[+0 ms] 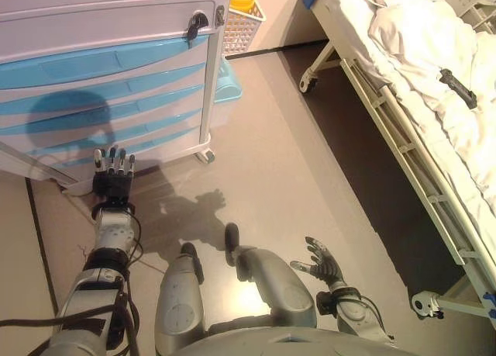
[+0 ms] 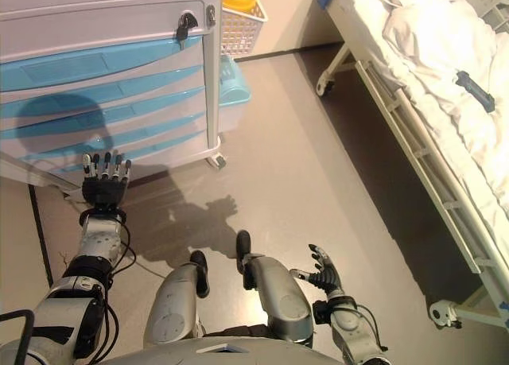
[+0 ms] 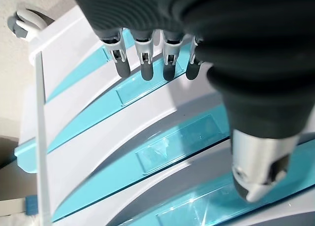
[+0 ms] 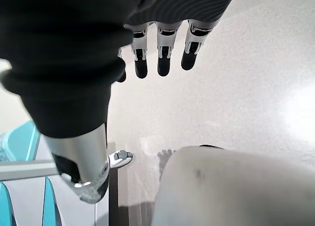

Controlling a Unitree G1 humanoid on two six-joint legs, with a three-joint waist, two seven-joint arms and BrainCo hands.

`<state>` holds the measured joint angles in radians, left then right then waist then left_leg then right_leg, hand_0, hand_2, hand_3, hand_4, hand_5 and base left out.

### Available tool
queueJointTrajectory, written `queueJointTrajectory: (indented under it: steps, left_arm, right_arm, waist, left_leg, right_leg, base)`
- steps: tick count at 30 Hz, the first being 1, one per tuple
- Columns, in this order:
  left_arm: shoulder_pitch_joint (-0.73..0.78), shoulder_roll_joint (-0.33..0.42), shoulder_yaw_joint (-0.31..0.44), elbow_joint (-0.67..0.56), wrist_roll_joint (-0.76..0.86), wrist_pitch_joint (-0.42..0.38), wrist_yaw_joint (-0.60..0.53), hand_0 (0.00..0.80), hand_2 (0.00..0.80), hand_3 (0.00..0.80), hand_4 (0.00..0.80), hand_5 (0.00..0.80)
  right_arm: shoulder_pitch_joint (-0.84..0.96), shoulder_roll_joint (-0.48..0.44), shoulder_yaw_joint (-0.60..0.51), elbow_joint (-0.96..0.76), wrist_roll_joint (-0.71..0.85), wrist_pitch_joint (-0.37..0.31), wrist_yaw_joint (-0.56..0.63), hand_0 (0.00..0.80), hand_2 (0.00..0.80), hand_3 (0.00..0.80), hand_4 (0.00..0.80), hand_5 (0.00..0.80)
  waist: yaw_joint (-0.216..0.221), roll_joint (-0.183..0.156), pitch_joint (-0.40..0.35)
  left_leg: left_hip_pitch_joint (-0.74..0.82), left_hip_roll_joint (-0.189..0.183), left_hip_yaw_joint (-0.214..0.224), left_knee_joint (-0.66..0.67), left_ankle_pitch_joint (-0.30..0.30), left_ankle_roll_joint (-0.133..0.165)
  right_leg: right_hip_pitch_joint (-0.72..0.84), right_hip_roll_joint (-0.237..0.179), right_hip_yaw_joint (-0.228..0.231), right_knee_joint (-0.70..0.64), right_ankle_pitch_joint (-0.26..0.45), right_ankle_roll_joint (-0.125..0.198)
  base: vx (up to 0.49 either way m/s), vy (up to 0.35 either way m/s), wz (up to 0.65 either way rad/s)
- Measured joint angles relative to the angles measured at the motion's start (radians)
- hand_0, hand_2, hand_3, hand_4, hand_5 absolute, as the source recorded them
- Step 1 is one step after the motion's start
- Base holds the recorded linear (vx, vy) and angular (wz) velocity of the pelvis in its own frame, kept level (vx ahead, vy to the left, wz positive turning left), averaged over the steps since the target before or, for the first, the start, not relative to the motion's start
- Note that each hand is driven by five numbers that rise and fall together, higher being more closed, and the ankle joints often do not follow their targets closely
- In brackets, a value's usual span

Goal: Open the drawer and pick up the medicine

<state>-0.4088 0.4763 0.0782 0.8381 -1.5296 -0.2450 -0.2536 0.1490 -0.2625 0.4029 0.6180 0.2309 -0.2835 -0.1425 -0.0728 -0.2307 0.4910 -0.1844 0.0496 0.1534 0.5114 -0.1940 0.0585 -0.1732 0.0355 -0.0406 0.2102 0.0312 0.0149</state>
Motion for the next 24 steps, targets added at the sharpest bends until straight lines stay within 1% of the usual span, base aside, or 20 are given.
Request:
queueJointTrajectory:
  steps: [1, 5, 8, 12, 14, 17, 18, 19, 24]
  left_arm:
    - [-0.006, 0.01, 0.0, 0.0, -0.003, -0.001, -0.012, 0.0, 0.0, 0.0, 0.0, 0.0]
    - [-0.047, 0.049, -0.001, -0.012, -0.003, -0.019, -0.062, 0.0, 0.0, 0.0, 0.0, 0.0]
    - [-0.074, 0.084, -0.003, -0.034, -0.003, -0.019, -0.069, 0.0, 0.0, 0.0, 0.0, 0.0]
    - [-0.078, 0.092, -0.003, -0.033, -0.003, -0.018, -0.07, 0.0, 0.0, 0.0, 0.0, 0.0]
    - [-0.082, 0.098, -0.004, -0.033, -0.002, -0.016, -0.068, 0.0, 0.0, 0.0, 0.0, 0.0]
    - [-0.082, 0.131, -0.016, -0.033, -0.001, 0.005, -0.063, 0.0, 0.0, 0.0, 0.0, 0.0]
    - [-0.083, 0.142, -0.025, -0.033, -0.001, 0.007, -0.063, 0.0, 0.0, 0.0, 0.0, 0.0]
    - [-0.083, 0.147, -0.029, -0.033, -0.001, 0.01, -0.061, 0.0, 0.0, 0.0, 0.0, 0.0]
    - [-0.104, 0.168, -0.041, -0.029, -0.002, 0.037, -0.054, 0.0, 0.0, 0.0, 0.0, 0.0]
  right_arm:
    - [0.002, 0.0, 0.007, 0.0, 0.006, 0.0, 0.0, 0.0, 0.0, 0.0, 0.0, 0.0]
    - [0.004, 0.0, 0.008, 0.011, 0.007, 0.001, 0.009, 0.0, 0.0, 0.0, 0.0, 0.0]
    - [0.009, 0.001, 0.012, 0.022, 0.012, 0.002, 0.021, 0.0, 0.0, 0.0, 0.0, 0.0]
    - [0.015, 0.001, 0.017, 0.047, 0.023, 0.001, 0.023, 0.0, 0.0, 0.0, 0.0, 0.0]
    - [0.02, 0.001, 0.025, 0.047, 0.024, 0.0, 0.027, 0.0, 0.0, 0.0, 0.0, 0.0]
    - [0.021, 0.003, 0.045, 0.045, 0.027, -0.002, 0.038, 0.0, 0.0, 0.0, 0.0, 0.0]
    - [0.021, 0.005, 0.047, 0.046, 0.028, -0.002, 0.039, 0.0, 0.0, 0.0, 0.0, 0.0]
    - [0.022, 0.007, 0.047, 0.046, 0.031, -0.002, 0.04, 0.0, 0.0, 0.0, 0.0, 0.0]
    - [0.022, 0.011, 0.053, 0.045, 0.048, -0.002, 0.041, 0.0, 0.0, 0.0, 0.0, 0.0]
  waist:
    - [0.001, 0.0, 0.0]
    - [0.003, -0.002, -0.002]
    - [0.004, -0.004, -0.003]
    - [0.006, -0.006, -0.004]
    - [0.008, -0.013, -0.009]
    - [0.011, -0.03, -0.021]
    - [0.011, -0.033, -0.023]
    - [0.011, -0.035, -0.024]
    - [0.019, -0.037, -0.026]
  left_leg:
    - [-0.006, 0.0, -0.002, 0.006, -0.003, 0.001]
    - [-0.029, 0.002, -0.008, 0.013, -0.008, 0.007]
    - [-0.034, 0.002, -0.008, 0.02, -0.012, 0.01]
    - [-0.045, 0.004, -0.011, 0.025, -0.017, 0.014]
    - [-0.054, 0.004, -0.011, 0.026, -0.018, 0.015]
    - [-0.067, 0.004, -0.014, 0.028, -0.018, 0.014]
    - [-0.073, 0.004, -0.018, 0.031, -0.018, 0.014]
    - [-0.076, 0.005, -0.02, 0.033, -0.019, 0.013]
    - [-0.103, 0.015, -0.021, 0.046, -0.022, 0.018]
  right_leg:
    - [-0.002, 0.0, 0.001, -0.002, 0.012, 0.018]
    - [-0.01, 0.002, 0.001, -0.021, 0.017, 0.018]
    - [-0.011, 0.002, 0.001, -0.025, 0.017, 0.018]
    - [-0.012, 0.004, 0.001, -0.036, 0.017, 0.018]
    - [-0.02, 0.005, 0.001, -0.037, 0.017, 0.018]
    - [-0.031, 0.007, 0.001, -0.039, 0.017, 0.018]
    - [-0.032, 0.01, 0.002, -0.043, 0.021, 0.024]
    - [-0.031, 0.01, 0.002, -0.05, 0.035, 0.044]
    - [-0.043, 0.014, -0.002, -0.06, 0.035, 0.045]
  base:
    - [-0.039, -0.03, 0.03]
    - [-0.016, -0.021, 0.03]
    - [-0.011, -0.022, 0.0]
    - [-0.012, -0.038, 0.01]
    - [-0.016, -0.034, 0.0]
    - [-0.015, -0.021, 0.01]
    - [-0.021, -0.033, 0.06]
    - [-0.019, -0.036, 0.04]
    - [-0.009, -0.022, 0.0]
